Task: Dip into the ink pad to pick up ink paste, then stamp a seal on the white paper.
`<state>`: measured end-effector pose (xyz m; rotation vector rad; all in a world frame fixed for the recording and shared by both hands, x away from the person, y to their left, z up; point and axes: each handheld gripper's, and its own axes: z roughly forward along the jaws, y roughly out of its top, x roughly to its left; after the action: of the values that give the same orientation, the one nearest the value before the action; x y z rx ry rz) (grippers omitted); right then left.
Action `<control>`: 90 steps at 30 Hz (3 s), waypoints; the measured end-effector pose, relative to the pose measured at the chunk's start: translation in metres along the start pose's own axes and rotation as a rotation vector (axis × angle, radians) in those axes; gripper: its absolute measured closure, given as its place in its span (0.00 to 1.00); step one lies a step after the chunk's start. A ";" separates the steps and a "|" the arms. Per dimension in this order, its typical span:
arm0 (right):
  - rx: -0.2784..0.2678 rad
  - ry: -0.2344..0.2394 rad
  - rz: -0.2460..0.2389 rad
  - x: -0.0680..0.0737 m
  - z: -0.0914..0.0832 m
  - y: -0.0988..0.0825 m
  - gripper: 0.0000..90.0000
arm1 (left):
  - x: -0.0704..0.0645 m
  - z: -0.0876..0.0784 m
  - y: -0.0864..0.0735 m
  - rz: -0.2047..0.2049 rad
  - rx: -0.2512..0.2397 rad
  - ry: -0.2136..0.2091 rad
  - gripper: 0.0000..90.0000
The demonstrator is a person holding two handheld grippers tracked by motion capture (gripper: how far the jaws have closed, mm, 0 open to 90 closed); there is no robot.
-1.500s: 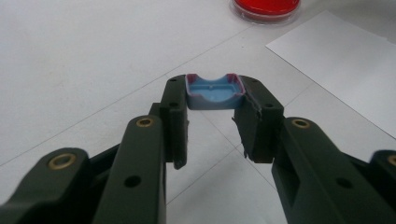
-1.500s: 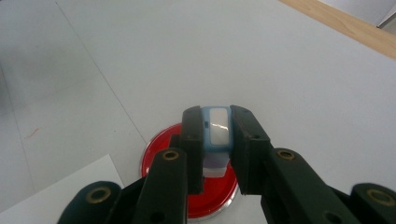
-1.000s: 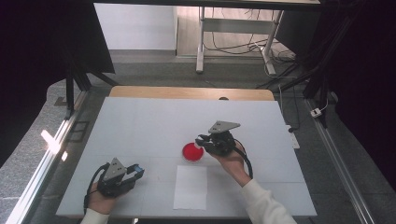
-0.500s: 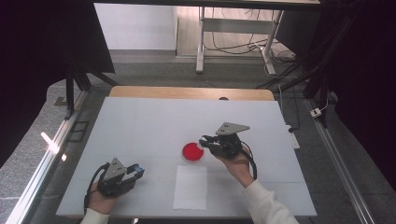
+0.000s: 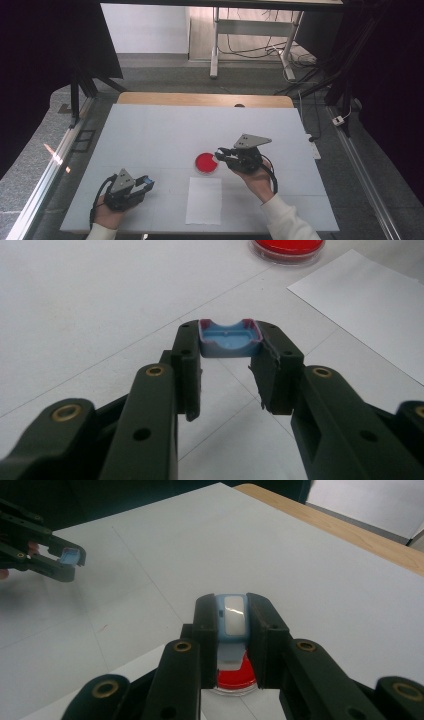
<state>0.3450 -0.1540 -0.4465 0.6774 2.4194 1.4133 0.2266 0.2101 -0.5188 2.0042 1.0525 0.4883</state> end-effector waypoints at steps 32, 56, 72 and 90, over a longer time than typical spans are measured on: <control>0.048 0.057 -0.031 0.017 -0.005 -0.007 0.84 | 0.000 0.000 0.000 0.003 -0.002 0.000 0.72; 0.098 0.124 -0.053 0.033 0.002 -0.010 0.84 | 0.000 0.000 0.000 0.001 -0.002 0.001 0.72; 0.162 0.172 -0.078 0.046 0.012 -0.019 0.84 | 0.000 0.000 0.000 0.002 0.000 0.000 0.72; 0.218 0.186 -0.104 0.056 0.021 -0.029 0.84 | 0.000 0.000 0.000 0.002 -0.001 0.000 0.72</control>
<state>0.2982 -0.1217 -0.4816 0.4761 2.7386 1.2335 0.2267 0.2105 -0.5187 2.0047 1.0501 0.4903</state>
